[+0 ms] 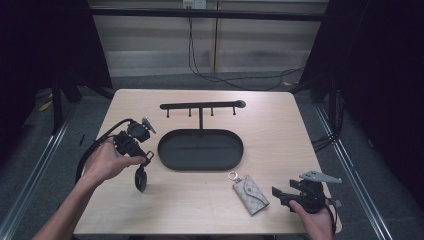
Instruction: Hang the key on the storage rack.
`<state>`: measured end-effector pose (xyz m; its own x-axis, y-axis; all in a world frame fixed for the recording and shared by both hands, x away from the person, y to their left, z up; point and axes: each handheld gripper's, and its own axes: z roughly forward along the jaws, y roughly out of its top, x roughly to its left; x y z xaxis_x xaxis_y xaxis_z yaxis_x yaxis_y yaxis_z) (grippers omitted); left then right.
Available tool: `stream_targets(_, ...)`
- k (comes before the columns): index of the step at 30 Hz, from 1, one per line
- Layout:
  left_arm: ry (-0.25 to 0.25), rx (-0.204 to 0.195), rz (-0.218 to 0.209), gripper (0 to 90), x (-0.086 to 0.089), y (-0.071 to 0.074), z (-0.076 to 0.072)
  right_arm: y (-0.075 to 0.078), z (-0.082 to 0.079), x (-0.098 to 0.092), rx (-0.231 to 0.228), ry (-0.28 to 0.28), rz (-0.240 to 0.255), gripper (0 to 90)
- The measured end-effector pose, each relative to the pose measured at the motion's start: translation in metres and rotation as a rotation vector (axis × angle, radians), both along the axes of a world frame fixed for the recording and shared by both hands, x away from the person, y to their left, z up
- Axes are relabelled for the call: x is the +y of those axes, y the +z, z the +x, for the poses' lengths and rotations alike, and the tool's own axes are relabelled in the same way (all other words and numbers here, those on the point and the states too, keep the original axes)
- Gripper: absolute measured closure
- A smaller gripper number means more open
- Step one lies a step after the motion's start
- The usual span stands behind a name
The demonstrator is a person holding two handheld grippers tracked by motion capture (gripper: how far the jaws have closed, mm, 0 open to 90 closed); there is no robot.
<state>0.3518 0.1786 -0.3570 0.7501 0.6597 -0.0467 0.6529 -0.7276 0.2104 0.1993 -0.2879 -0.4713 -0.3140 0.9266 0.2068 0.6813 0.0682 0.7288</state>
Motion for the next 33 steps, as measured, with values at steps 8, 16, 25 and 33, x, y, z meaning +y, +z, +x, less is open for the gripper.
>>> stream_targets(8,0.008,0.002,0.002,70.9,-0.001,0.009,0.003,0.001,0.0,0.001,-0.003,0.018,0.006,16.7)
stream_targets(16,0.017,-0.004,0.005,70.8,-0.003,0.015,0.005,0.0,0.001,0.002,0.005,0.024,-0.003,15.1)
stream_targets(25,0.045,0.025,-0.032,70.8,0.002,0.019,0.019,-0.001,0.001,0.002,0.009,0.024,-0.005,14.8)
stream_targets(33,0.062,0.032,-0.032,70.8,-0.002,0.028,0.033,-0.002,0.002,0.002,0.023,0.027,-0.011,14.8)
